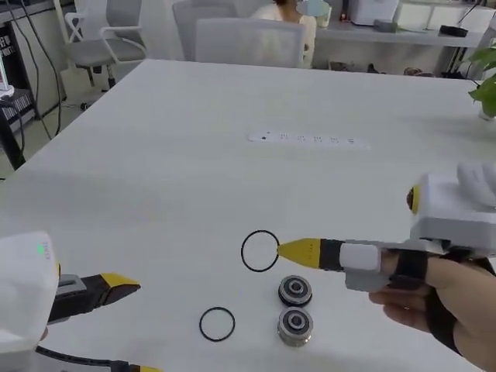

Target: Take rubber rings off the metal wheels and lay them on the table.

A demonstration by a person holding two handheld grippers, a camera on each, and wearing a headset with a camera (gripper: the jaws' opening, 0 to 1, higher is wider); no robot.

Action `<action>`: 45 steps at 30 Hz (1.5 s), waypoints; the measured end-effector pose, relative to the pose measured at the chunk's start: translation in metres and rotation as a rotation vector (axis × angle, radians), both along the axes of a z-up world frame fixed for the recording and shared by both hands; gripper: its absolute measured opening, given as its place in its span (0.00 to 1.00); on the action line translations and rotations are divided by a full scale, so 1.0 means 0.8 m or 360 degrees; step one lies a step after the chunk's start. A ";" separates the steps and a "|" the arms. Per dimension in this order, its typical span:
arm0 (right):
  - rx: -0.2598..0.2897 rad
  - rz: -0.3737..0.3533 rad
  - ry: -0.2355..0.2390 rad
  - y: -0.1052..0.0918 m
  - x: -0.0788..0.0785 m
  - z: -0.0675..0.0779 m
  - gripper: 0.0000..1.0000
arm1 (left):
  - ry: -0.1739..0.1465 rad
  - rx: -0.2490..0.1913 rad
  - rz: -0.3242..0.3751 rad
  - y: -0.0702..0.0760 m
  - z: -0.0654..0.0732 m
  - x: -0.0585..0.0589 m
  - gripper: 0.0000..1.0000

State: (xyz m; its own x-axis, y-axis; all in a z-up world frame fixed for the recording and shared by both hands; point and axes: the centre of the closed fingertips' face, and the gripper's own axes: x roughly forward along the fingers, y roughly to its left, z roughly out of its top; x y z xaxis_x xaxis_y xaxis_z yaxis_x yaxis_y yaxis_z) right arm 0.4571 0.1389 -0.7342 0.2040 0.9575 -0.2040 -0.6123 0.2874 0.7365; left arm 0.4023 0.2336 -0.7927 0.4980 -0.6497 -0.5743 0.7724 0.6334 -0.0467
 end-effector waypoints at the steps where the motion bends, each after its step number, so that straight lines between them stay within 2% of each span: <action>1: -0.0004 0.0006 -0.0001 0.002 -0.001 -0.001 0.00 | 0.0001 -0.0001 0.0000 0.000 0.000 0.000 0.72; 6: -0.0038 0.0060 0.0004 0.012 -0.011 -0.008 0.00 | -0.0004 -0.0007 0.0005 0.000 0.001 0.000 0.72; 21: -0.0168 0.0142 0.0008 0.027 -0.024 -0.036 0.00 | 0.0011 -0.0012 0.0000 0.000 -0.002 -0.001 0.71; 38: -0.0302 0.0111 0.0031 0.023 -0.017 -0.072 0.00 | 0.0014 -0.0051 0.0015 -0.002 0.001 0.000 0.71; 45: -0.0351 0.0127 0.0032 0.026 -0.021 -0.085 0.00 | 0.0021 -0.0054 0.0012 -0.002 0.000 0.000 0.71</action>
